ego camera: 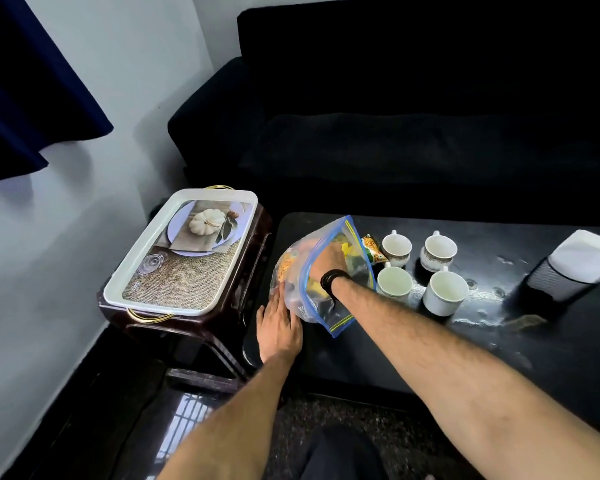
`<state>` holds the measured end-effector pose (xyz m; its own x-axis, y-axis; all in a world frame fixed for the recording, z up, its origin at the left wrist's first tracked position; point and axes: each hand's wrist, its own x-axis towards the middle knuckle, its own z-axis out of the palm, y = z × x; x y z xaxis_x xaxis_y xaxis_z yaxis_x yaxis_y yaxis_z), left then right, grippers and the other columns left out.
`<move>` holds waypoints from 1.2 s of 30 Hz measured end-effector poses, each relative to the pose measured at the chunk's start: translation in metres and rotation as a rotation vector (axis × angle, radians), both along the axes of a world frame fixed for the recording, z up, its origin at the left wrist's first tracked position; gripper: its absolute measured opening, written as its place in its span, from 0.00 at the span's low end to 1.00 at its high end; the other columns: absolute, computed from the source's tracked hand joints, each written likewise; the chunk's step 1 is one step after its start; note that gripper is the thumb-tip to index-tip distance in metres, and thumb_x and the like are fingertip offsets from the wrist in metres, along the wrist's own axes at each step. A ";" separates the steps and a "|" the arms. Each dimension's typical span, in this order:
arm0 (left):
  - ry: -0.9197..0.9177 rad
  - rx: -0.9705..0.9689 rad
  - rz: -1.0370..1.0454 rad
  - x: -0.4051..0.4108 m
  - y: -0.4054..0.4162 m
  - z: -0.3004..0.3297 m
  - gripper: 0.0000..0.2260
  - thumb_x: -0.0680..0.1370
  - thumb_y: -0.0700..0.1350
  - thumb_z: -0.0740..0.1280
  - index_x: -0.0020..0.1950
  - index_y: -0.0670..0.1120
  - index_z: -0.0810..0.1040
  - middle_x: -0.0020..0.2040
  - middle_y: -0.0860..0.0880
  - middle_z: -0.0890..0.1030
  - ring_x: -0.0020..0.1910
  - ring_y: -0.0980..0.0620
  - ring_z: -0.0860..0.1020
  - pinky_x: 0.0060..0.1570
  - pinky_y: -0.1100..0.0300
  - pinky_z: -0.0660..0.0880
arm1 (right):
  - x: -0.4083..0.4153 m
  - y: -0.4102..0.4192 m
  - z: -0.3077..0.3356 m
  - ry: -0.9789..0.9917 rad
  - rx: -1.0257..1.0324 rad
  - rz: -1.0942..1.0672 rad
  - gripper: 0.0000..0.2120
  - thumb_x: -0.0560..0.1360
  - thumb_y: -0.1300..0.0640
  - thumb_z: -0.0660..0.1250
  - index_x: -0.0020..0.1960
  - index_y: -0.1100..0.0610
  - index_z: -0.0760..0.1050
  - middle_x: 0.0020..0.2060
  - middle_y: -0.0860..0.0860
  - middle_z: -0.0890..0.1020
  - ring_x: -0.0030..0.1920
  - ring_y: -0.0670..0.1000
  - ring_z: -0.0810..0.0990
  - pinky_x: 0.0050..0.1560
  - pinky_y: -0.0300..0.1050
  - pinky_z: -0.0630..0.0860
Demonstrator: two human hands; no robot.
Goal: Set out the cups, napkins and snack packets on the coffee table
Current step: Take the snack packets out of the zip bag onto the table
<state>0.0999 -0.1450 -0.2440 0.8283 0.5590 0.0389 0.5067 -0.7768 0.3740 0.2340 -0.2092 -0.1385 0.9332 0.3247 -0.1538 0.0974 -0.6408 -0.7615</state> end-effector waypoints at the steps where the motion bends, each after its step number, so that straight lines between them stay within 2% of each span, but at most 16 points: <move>1: 0.015 0.011 0.002 0.001 0.000 0.000 0.26 0.83 0.50 0.50 0.81 0.50 0.50 0.80 0.49 0.59 0.79 0.54 0.55 0.76 0.52 0.52 | -0.001 0.001 0.002 0.019 0.000 0.008 0.13 0.75 0.61 0.67 0.34 0.55 0.68 0.32 0.48 0.70 0.42 0.53 0.73 0.41 0.48 0.72; 3: 0.056 0.031 0.003 0.002 0.001 -0.002 0.26 0.83 0.52 0.51 0.81 0.49 0.52 0.79 0.50 0.60 0.78 0.54 0.56 0.76 0.53 0.52 | -0.001 0.004 0.002 0.028 0.032 -0.049 0.19 0.75 0.63 0.66 0.31 0.53 0.62 0.29 0.47 0.66 0.40 0.53 0.73 0.37 0.46 0.71; 6: 0.125 0.086 0.015 0.005 0.002 -0.001 0.27 0.82 0.55 0.52 0.80 0.49 0.54 0.78 0.50 0.62 0.76 0.52 0.59 0.75 0.54 0.54 | -0.006 0.006 0.008 -0.042 0.047 -0.105 0.15 0.75 0.63 0.65 0.34 0.56 0.63 0.31 0.51 0.68 0.39 0.53 0.71 0.34 0.45 0.68; 9: 0.178 0.091 0.051 0.008 -0.001 0.003 0.27 0.81 0.56 0.53 0.79 0.51 0.57 0.76 0.51 0.64 0.74 0.50 0.62 0.73 0.54 0.56 | -0.004 0.002 0.025 -0.108 0.027 -0.020 0.07 0.75 0.62 0.64 0.40 0.54 0.69 0.37 0.57 0.76 0.38 0.54 0.73 0.40 0.49 0.69; 12: 0.273 0.036 0.089 0.016 -0.004 0.008 0.26 0.80 0.56 0.57 0.77 0.52 0.61 0.76 0.49 0.65 0.74 0.47 0.62 0.73 0.53 0.54 | 0.001 -0.016 0.045 -0.128 -0.019 0.117 0.09 0.72 0.61 0.66 0.36 0.53 0.81 0.35 0.49 0.83 0.33 0.48 0.75 0.37 0.38 0.68; 15: 0.283 -0.095 0.171 0.028 -0.009 0.023 0.29 0.78 0.55 0.61 0.77 0.48 0.61 0.76 0.46 0.64 0.74 0.44 0.61 0.74 0.51 0.53 | 0.000 -0.040 0.066 -0.156 -0.057 0.164 0.10 0.71 0.62 0.68 0.43 0.50 0.86 0.45 0.48 0.86 0.45 0.48 0.83 0.48 0.39 0.77; 16: 0.271 -0.124 0.199 0.031 -0.010 0.030 0.29 0.78 0.54 0.61 0.77 0.45 0.62 0.75 0.46 0.65 0.73 0.44 0.62 0.74 0.50 0.55 | 0.000 -0.048 0.074 -0.214 -0.055 0.151 0.11 0.71 0.63 0.68 0.42 0.49 0.86 0.46 0.48 0.86 0.47 0.50 0.83 0.53 0.41 0.78; 18: 0.240 -0.162 0.232 0.037 -0.010 0.041 0.29 0.78 0.54 0.59 0.76 0.43 0.62 0.73 0.46 0.66 0.70 0.44 0.65 0.72 0.49 0.59 | 0.001 -0.065 0.091 -0.314 -0.045 0.159 0.12 0.70 0.64 0.68 0.41 0.48 0.86 0.44 0.47 0.86 0.47 0.49 0.84 0.55 0.43 0.79; 20: 0.218 -0.190 0.245 0.039 -0.008 0.049 0.27 0.79 0.56 0.56 0.74 0.43 0.66 0.71 0.45 0.68 0.69 0.43 0.67 0.69 0.49 0.63 | 0.007 -0.081 0.109 -0.370 0.020 0.151 0.11 0.70 0.63 0.70 0.41 0.48 0.86 0.41 0.45 0.86 0.42 0.44 0.83 0.50 0.35 0.79; 22: 0.195 -0.237 0.260 0.042 -0.007 0.053 0.27 0.80 0.59 0.53 0.73 0.44 0.70 0.70 0.45 0.69 0.68 0.42 0.67 0.68 0.48 0.63 | 0.022 -0.099 0.124 -0.382 0.132 0.042 0.09 0.70 0.61 0.72 0.42 0.49 0.86 0.37 0.43 0.85 0.35 0.38 0.80 0.42 0.23 0.74; 23: 0.191 -0.257 0.266 0.044 -0.007 0.055 0.29 0.80 0.61 0.51 0.72 0.45 0.70 0.71 0.45 0.68 0.68 0.42 0.67 0.68 0.47 0.63 | 0.032 -0.109 0.130 -0.376 0.189 -0.029 0.08 0.70 0.61 0.72 0.43 0.49 0.86 0.36 0.43 0.84 0.34 0.36 0.78 0.40 0.22 0.72; 26: 0.162 -0.353 0.319 0.051 -0.002 0.060 0.34 0.77 0.68 0.49 0.75 0.47 0.67 0.72 0.44 0.69 0.70 0.41 0.67 0.68 0.44 0.63 | 0.058 -0.137 0.136 -0.319 0.309 -0.202 0.08 0.72 0.62 0.70 0.46 0.51 0.84 0.39 0.46 0.83 0.40 0.42 0.79 0.49 0.35 0.77; 29: 0.038 -0.484 0.378 0.059 0.004 0.069 0.38 0.75 0.72 0.48 0.79 0.51 0.55 0.67 0.39 0.73 0.66 0.38 0.72 0.66 0.44 0.66 | 0.070 -0.153 0.121 -0.317 0.257 -0.325 0.09 0.73 0.63 0.68 0.45 0.51 0.83 0.38 0.47 0.82 0.43 0.45 0.79 0.49 0.38 0.75; 31: -0.056 -0.435 0.335 0.061 0.005 0.070 0.35 0.78 0.67 0.51 0.80 0.51 0.52 0.69 0.37 0.71 0.68 0.38 0.70 0.68 0.44 0.64 | 0.067 -0.154 0.103 -0.305 0.192 -0.334 0.09 0.72 0.63 0.68 0.45 0.51 0.84 0.38 0.47 0.82 0.43 0.46 0.79 0.47 0.36 0.73; 33: -0.138 -0.389 0.252 0.059 0.004 0.068 0.29 0.82 0.56 0.56 0.80 0.46 0.55 0.74 0.38 0.67 0.72 0.39 0.67 0.71 0.45 0.62 | 0.057 -0.145 0.083 -0.254 0.120 -0.234 0.10 0.72 0.63 0.68 0.44 0.51 0.85 0.40 0.48 0.84 0.42 0.47 0.80 0.46 0.34 0.71; 36: -0.073 -0.427 0.179 0.056 0.006 0.056 0.23 0.81 0.44 0.58 0.76 0.42 0.64 0.74 0.41 0.67 0.73 0.41 0.66 0.72 0.46 0.61 | 0.035 -0.122 0.051 -0.204 0.018 -0.089 0.12 0.71 0.65 0.66 0.44 0.51 0.85 0.42 0.47 0.86 0.44 0.47 0.82 0.46 0.32 0.70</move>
<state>0.1554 -0.1389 -0.1881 0.7208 0.6717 -0.1709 0.5791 -0.4482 0.6810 0.2692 -0.3307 -0.0874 0.9695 0.2405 0.0462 0.1942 -0.6401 -0.7433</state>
